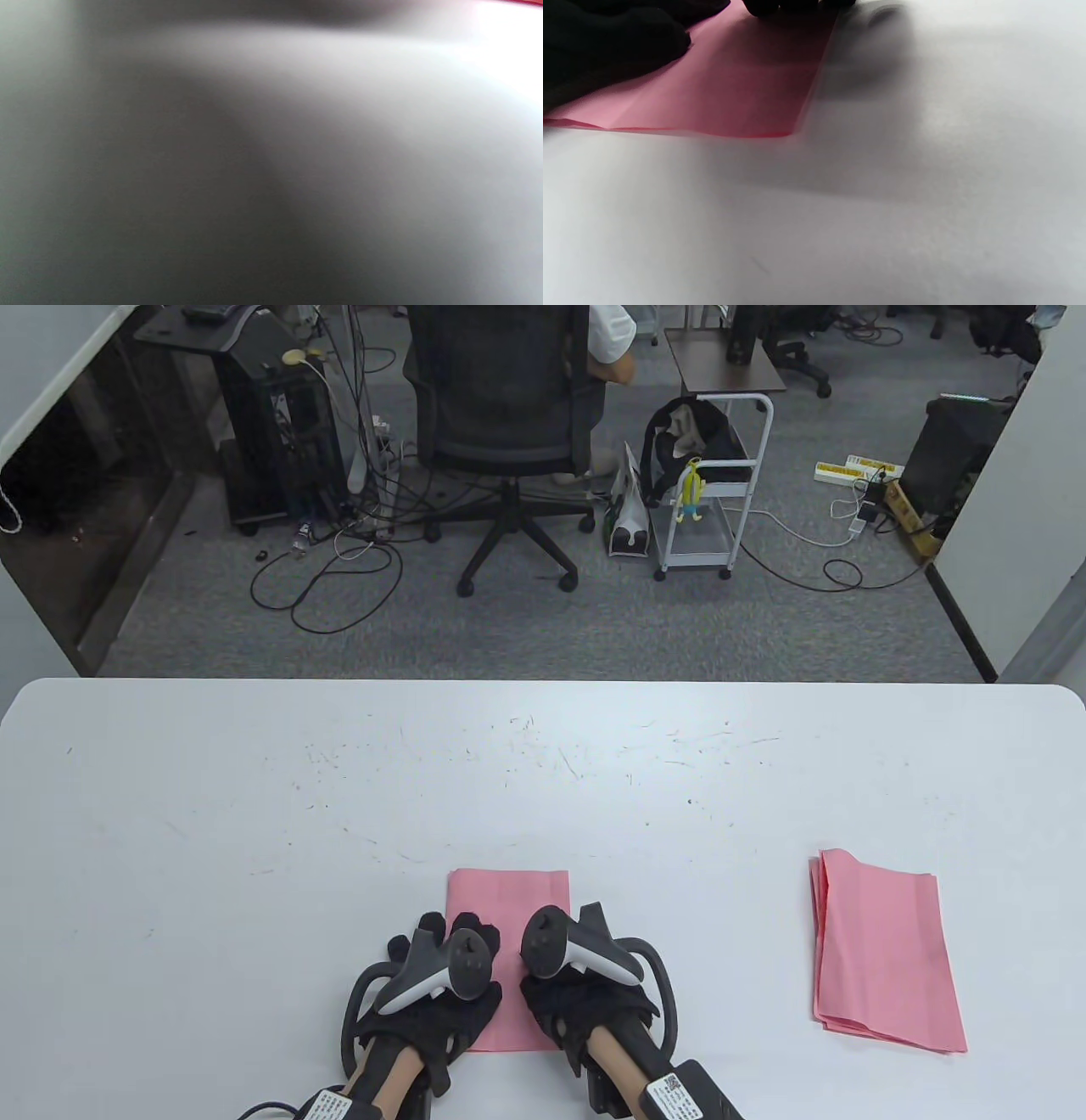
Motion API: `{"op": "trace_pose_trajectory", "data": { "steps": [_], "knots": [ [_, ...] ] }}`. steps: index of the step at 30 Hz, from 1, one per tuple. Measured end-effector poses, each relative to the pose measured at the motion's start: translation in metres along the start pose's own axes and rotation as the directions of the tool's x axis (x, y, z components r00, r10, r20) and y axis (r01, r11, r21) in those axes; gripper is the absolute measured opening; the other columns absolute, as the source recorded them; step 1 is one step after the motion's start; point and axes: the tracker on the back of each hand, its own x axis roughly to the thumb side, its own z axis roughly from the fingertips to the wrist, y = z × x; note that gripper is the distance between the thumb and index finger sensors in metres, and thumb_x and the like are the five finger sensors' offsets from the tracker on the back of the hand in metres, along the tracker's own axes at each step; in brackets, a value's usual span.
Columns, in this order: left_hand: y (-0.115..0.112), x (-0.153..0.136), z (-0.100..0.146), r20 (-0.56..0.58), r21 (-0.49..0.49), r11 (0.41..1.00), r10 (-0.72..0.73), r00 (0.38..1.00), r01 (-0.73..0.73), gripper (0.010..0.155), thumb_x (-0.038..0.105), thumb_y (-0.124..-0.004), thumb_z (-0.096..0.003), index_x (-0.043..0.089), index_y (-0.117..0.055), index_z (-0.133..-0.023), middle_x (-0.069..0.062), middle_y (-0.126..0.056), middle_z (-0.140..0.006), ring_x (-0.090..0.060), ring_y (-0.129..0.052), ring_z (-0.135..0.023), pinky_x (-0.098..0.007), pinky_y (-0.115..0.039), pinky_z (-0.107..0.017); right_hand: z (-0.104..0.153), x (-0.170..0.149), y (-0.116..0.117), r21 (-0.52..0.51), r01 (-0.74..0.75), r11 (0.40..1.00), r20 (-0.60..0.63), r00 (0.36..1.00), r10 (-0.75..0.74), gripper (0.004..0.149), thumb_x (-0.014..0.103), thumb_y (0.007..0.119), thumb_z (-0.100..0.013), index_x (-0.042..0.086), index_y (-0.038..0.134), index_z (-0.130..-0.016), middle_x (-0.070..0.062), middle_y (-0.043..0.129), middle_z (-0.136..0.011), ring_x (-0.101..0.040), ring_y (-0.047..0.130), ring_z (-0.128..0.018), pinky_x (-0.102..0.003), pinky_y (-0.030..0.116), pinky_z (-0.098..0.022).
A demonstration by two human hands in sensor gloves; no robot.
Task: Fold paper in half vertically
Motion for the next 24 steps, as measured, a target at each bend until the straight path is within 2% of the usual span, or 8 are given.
{"op": "trace_pose_trajectory", "data": {
  "steps": [6, 16, 24],
  "knots": [
    [0.0, 0.0, 0.0, 0.0, 0.0, 1.0, 0.0, 1.0, 0.0, 0.074, 0.063, -0.037, -0.054, 0.038, 0.001, -0.113, 0.009, 0.009, -0.121, -0.038, 0.009, -0.11, -0.067, -0.006, -0.077, 0.015, 0.003, 0.01, 0.002, -0.029, 1.0, 0.028, 0.999, 0.029, 0.056, 0.044, 0.064, -0.051, 0.023, 0.057, -0.103, -0.006, 0.054, -0.109, -0.031, 0.054, -0.1, -0.053, 0.051, -0.074],
    [0.0, 0.0, 0.0, 0.0, 0.0, 1.0, 0.0, 1.0, 0.0, 0.074, 0.063, -0.037, -0.054, 0.038, 0.001, -0.113, 0.009, 0.009, -0.121, -0.038, 0.009, -0.11, -0.067, -0.006, -0.077, 0.057, 0.007, 0.039, 0.005, -0.08, 0.997, 0.114, 0.99, 0.079, 0.057, 0.044, 0.065, -0.051, 0.022, 0.059, -0.103, -0.007, 0.056, -0.108, -0.033, 0.057, -0.098, -0.053, 0.054, -0.073],
    [0.0, 0.0, 0.0, 0.0, 0.0, 1.0, 0.0, 1.0, 0.0, 0.074, 0.063, -0.037, -0.054, 0.038, 0.001, -0.113, 0.009, 0.01, -0.121, -0.038, 0.009, -0.11, -0.067, -0.006, -0.077, 0.058, 0.007, 0.041, -0.008, -0.087, 0.996, 0.111, 0.99, 0.087, 0.056, 0.044, 0.064, -0.051, 0.023, 0.059, -0.102, -0.007, 0.057, -0.107, -0.032, 0.057, -0.097, -0.053, 0.053, -0.073]
  ]
}}
